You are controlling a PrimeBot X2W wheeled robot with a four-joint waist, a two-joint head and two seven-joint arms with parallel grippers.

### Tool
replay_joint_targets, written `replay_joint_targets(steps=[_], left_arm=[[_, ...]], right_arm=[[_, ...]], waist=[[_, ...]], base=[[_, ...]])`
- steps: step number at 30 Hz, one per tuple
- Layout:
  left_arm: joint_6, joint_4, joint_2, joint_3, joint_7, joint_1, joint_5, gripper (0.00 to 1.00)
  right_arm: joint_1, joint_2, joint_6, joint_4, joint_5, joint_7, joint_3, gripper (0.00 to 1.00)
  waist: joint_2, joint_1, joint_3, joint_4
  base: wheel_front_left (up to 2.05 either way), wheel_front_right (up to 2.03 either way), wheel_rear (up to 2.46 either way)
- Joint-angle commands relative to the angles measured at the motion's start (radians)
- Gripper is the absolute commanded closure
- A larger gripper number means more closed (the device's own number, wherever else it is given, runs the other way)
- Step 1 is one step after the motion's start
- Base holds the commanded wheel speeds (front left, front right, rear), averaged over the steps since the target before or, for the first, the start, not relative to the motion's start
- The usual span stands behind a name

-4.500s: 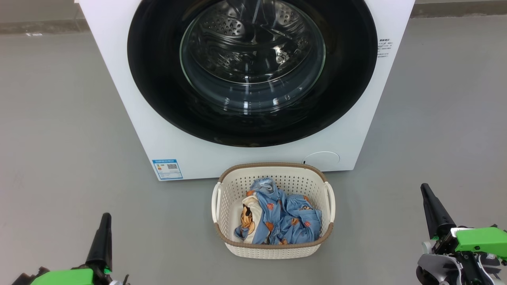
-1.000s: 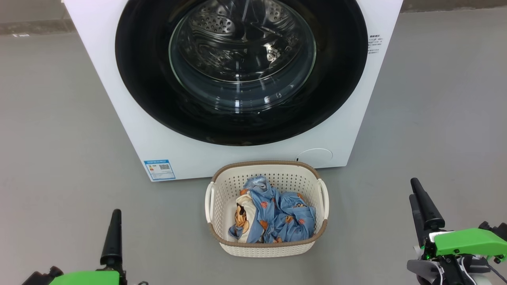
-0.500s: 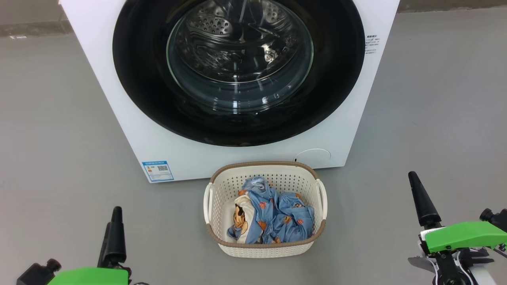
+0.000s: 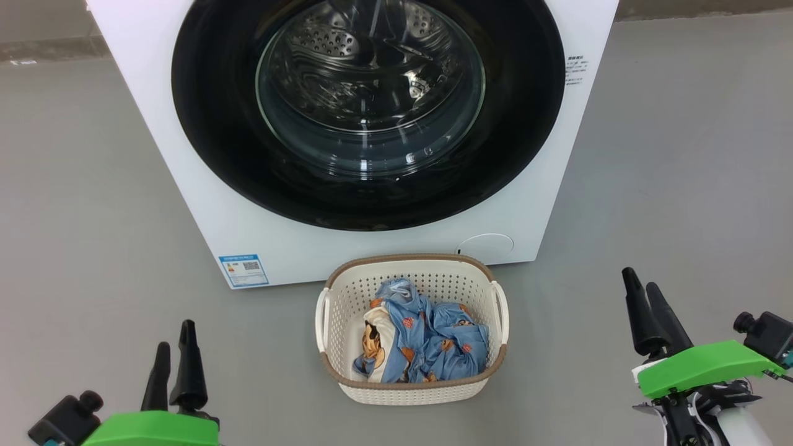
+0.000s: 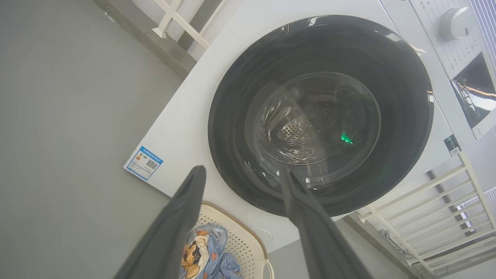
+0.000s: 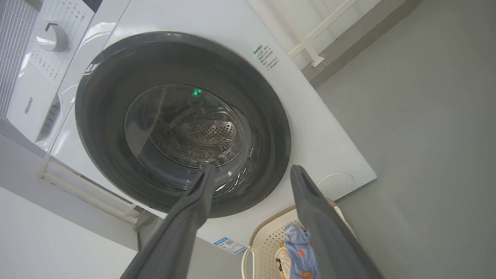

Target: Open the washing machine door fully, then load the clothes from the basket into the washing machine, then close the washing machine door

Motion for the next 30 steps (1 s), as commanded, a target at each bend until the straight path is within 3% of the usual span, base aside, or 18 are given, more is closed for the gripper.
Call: replay_joint_targets(steps=[1,30], left_arm=[[0.003,-0.016,0.014,0.015,-0.015,-0.045,0.041,0.00],[0.012,0.019,0.011,0.001,-0.100,-0.074,0.361,0.00]], right_arm=[[-0.053,-0.014,0.004,-0.021,-0.040,-0.015,0.019,0.00],[-0.091,-0.056,0.004,-0.012,-0.327,-0.100,0.107,0.00]], waist=[[0.0000,0.0000,-0.001,-0.001],[0.0000,0.0000,-0.006,-0.005]], base=[[0.00,0.00,0.00],[0.00,0.00,0.00]])
